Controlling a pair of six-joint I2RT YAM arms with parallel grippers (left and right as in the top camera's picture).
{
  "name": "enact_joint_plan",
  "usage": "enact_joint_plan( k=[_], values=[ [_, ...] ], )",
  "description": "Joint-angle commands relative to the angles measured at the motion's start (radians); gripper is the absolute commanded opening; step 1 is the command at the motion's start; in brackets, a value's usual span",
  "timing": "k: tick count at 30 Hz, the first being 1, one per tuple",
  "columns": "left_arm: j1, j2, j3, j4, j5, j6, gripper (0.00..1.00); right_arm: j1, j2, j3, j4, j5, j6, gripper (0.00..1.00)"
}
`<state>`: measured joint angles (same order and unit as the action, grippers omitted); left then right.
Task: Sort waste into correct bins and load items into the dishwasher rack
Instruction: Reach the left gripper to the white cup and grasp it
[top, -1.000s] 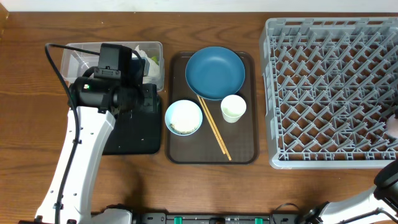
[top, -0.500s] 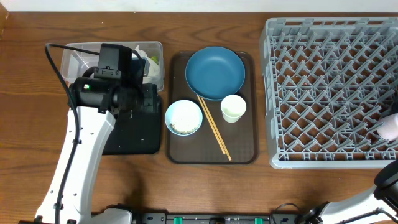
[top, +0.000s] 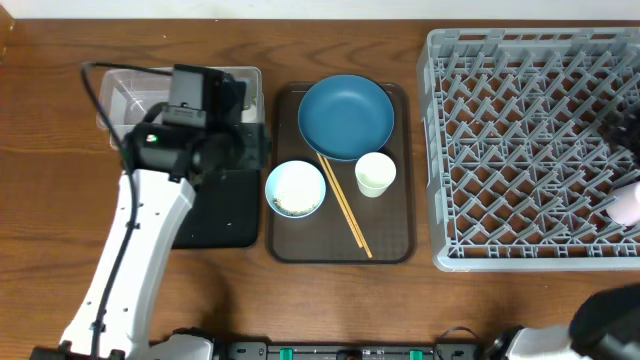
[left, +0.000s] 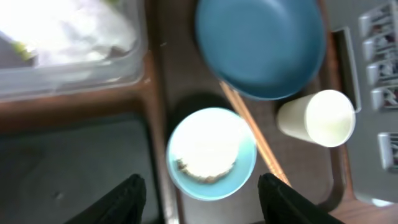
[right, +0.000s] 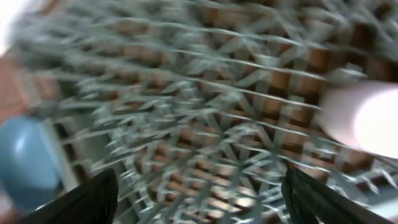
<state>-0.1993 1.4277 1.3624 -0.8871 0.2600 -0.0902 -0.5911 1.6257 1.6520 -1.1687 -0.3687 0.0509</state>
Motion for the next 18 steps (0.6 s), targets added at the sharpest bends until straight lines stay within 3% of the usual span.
enact_joint_plan(
  k=[1,10,18],
  values=[
    [-0.055,0.053,-0.003,0.039,0.02,-0.024,0.61,0.093,-0.047,0.016,-0.01,-0.038,-0.039,0.84],
    [-0.241,0.233,-0.003,0.212,0.02,-0.054,0.62,0.303,-0.053,0.016,-0.043,0.052,-0.052,0.84],
    [-0.342,0.385,-0.003,0.299,0.019,-0.054,0.62,0.357,-0.053,0.016,-0.043,0.099,-0.053,0.85]
  ],
)
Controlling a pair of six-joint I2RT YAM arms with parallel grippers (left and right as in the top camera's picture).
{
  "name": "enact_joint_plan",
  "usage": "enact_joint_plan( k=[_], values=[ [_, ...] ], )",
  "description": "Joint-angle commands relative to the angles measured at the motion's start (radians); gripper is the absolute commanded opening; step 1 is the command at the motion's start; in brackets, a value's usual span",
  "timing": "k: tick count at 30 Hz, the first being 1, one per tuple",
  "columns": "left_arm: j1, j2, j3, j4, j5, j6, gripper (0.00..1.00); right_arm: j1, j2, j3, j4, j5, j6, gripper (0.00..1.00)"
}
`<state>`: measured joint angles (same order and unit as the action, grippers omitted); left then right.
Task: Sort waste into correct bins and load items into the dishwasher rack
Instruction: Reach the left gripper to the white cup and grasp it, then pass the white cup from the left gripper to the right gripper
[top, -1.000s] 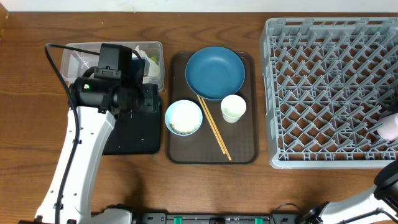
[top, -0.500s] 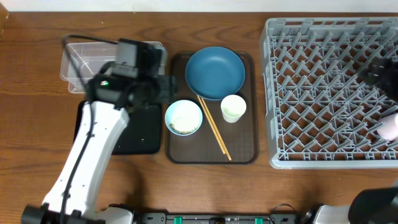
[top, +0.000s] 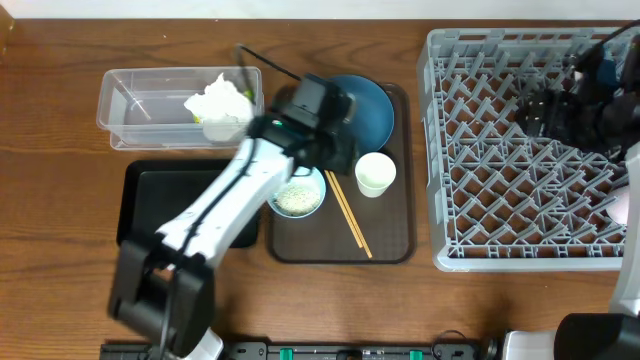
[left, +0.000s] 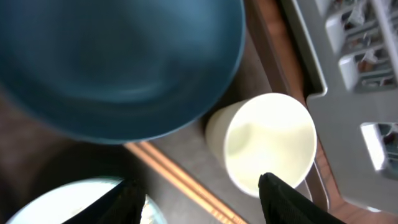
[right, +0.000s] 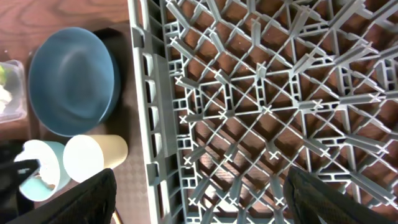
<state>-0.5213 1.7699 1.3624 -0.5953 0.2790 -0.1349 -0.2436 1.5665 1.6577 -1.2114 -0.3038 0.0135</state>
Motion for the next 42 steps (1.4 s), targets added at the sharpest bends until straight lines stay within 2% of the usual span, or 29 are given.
enact_joint_plan(
  k=[1,6,8,10,13,16,22,29,32,34,36,39,42],
  values=[
    [-0.029,0.058,-0.003,0.008,0.0,-0.01,0.62,0.009,0.006,0.01,-0.001,0.038,-0.015,0.85],
    [-0.059,0.125,-0.003,0.008,0.0,-0.01,0.6,0.009,0.006,0.01,-0.001,0.038,-0.015,0.86],
    [-0.066,0.147,-0.003,0.007,0.0,-0.01,0.55,0.009,0.006,0.01,-0.005,0.038,-0.015,0.86],
    [-0.071,0.168,-0.003,0.006,0.001,-0.01,0.43,0.009,0.006,0.01,-0.009,0.038,-0.015,0.87],
    [-0.073,0.179,-0.003,0.002,0.001,-0.01,0.19,0.009,0.006,0.01,-0.014,0.039,-0.015,0.89],
    [-0.072,0.174,-0.003,0.003,0.0,-0.01,0.06,0.009,0.006,0.01,-0.018,0.039,-0.015,0.91],
    [-0.057,0.109,-0.003,-0.041,0.0,-0.01,0.06,0.009,0.006,0.01,-0.019,0.046,-0.016,0.91],
    [0.027,-0.074,-0.003,-0.138,0.001,-0.01,0.06,0.009,0.006,-0.01,-0.019,0.209,-0.008,0.93],
    [0.082,-0.135,-0.003,-0.161,0.001,-0.021,0.06,0.009,0.006,-0.04,-0.028,0.185,-0.007,0.95],
    [0.124,-0.164,-0.003,-0.167,0.019,-0.082,0.06,0.01,0.006,-0.065,-0.031,0.117,-0.022,0.95],
    [0.169,-0.175,-0.003,-0.161,0.131,-0.122,0.06,0.01,0.006,-0.097,-0.024,-0.011,-0.082,0.93],
    [0.238,-0.168,-0.004,-0.118,0.439,-0.133,0.06,0.022,0.006,-0.161,0.003,-0.23,-0.183,0.91],
    [0.273,-0.154,-0.005,-0.067,0.643,-0.132,0.06,0.053,0.006,-0.233,0.033,-0.386,-0.267,0.92]
  ],
)
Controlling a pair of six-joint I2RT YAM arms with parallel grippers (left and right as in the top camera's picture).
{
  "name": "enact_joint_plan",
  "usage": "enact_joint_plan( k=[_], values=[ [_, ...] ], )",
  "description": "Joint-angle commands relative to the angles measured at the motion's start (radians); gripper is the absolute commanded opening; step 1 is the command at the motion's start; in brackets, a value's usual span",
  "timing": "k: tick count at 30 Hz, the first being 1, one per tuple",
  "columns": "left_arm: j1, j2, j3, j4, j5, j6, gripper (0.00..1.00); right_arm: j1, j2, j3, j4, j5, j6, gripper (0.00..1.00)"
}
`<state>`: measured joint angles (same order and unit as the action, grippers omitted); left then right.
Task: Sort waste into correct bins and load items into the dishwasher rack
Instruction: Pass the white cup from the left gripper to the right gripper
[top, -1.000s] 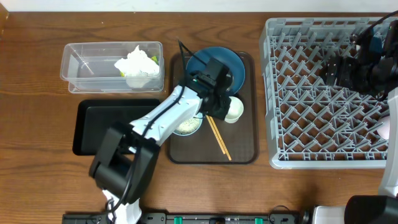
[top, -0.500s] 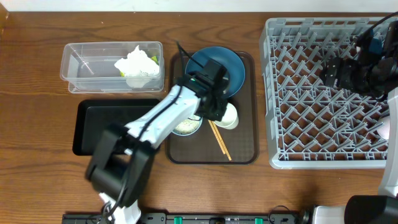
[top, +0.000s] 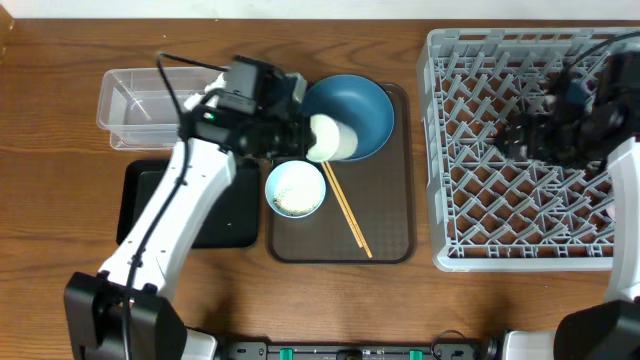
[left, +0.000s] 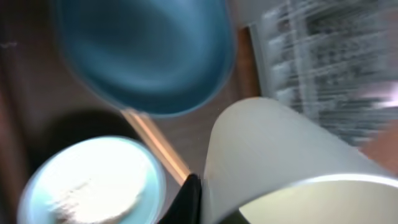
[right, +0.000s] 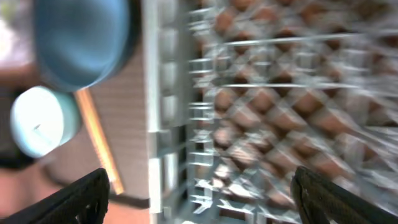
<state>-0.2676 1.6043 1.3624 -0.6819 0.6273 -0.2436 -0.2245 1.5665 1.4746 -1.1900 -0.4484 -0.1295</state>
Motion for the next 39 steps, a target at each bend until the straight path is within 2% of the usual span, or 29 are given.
enact_joint_plan(
  k=[1,5,8,13,28,33,39],
  values=[
    [0.025,0.018,-0.005,0.039,0.356,-0.021,0.06,0.048,0.006,-0.079,0.022,-0.298,-0.165,0.92],
    [0.026,0.037,-0.005,0.08,0.53,0.016,0.06,0.103,0.006,-0.179,0.036,-0.535,-0.365,0.92],
    [0.024,0.046,-0.01,0.082,0.572,0.021,0.06,0.149,0.006,-0.242,0.066,-0.692,-0.476,0.92],
    [0.021,0.047,-0.016,0.082,0.649,0.029,0.06,0.216,0.006,-0.294,0.169,-0.748,-0.478,0.91],
    [-0.033,0.047,-0.016,0.082,0.645,0.029,0.06,0.326,0.006,-0.293,0.416,-1.027,-0.478,0.93],
    [-0.033,0.047,-0.016,0.082,0.645,0.029,0.06,0.331,0.006,-0.293,0.503,-1.111,-0.468,0.86],
    [-0.033,0.047,-0.016,0.082,0.645,0.028,0.06,0.331,0.005,-0.293,0.526,-1.111,-0.451,0.85]
  ],
)
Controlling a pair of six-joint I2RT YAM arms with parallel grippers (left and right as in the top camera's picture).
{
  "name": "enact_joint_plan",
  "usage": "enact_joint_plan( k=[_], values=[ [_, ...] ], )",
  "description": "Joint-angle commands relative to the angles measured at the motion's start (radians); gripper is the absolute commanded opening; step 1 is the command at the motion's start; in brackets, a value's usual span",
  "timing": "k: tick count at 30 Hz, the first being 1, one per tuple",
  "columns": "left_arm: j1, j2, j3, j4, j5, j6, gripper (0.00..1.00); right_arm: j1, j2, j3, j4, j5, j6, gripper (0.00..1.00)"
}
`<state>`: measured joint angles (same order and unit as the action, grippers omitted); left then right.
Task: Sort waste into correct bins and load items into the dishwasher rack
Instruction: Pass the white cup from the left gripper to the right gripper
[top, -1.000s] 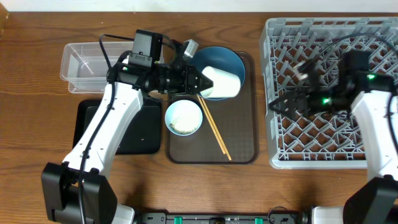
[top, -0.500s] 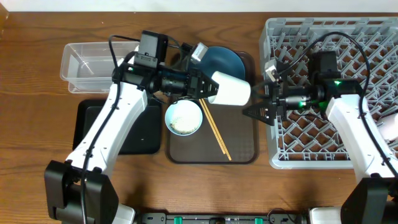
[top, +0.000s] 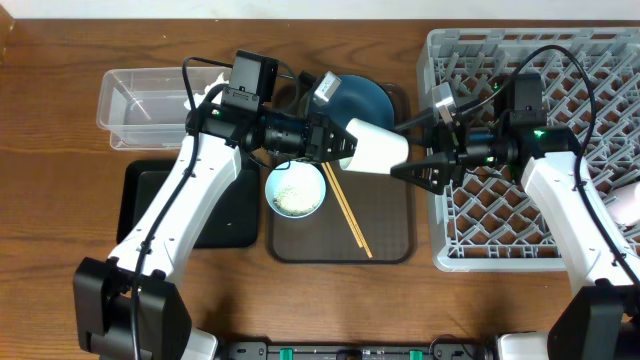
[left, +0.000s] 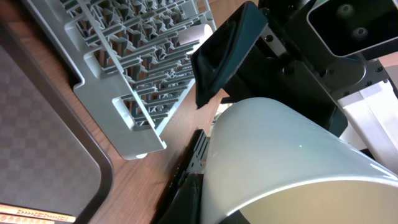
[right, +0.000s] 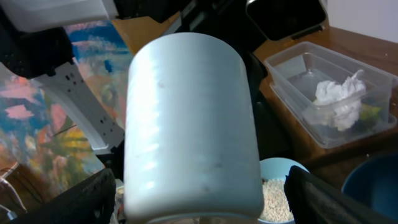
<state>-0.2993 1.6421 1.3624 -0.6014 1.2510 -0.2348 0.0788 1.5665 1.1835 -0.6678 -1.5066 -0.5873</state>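
Observation:
A white cup (top: 375, 148) lies sideways in the air over the brown tray (top: 390, 245), with my left gripper (top: 335, 140) shut on its rim end. My right gripper (top: 398, 150) is open, one finger on each side of the cup's base end. In the right wrist view the cup (right: 189, 124) fills the middle between my spread fingers (right: 81, 199). The left wrist view shows the cup (left: 292, 162) close up against one finger (left: 186, 196). On the tray are a blue plate (top: 365, 95), a rice bowl (top: 295, 188) and chopsticks (top: 347, 208).
The grey dishwasher rack (top: 560, 60) fills the right side, with a pink cup (top: 628, 205) at its right edge. A clear bin (top: 140, 100) holding tissue stands at the back left. A black bin (top: 225, 215) sits in front of it.
The cup in my left gripper has moved right, from beside the plate to over the tray's right half. My right gripper has come from above the rack and now stands open around the cup's base.
The cup first stood on the tray while my left gripper was open near the bins and bowl. Then that gripper was open just above the cup. Later it held the cup off the tray. Now the cup sits between both grippers.

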Motion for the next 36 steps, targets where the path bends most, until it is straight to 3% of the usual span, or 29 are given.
enact_joint_plan(
  k=[1,14,20,36],
  values=[
    [-0.002,0.009,-0.016,0.002,0.021,0.019,0.06,0.028,0.005,-0.002,0.004,-0.052,0.006,0.85],
    [-0.008,0.009,-0.016,0.044,0.021,-0.039,0.06,0.042,0.005,-0.002,0.023,-0.052,0.006,0.77],
    [-0.039,0.009,-0.016,0.082,0.021,-0.055,0.06,0.053,0.005,-0.002,0.032,-0.046,0.007,0.66],
    [-0.041,0.009,-0.016,0.08,0.021,-0.056,0.06,0.053,0.005,-0.002,0.072,-0.046,0.007,0.66]
  ],
)
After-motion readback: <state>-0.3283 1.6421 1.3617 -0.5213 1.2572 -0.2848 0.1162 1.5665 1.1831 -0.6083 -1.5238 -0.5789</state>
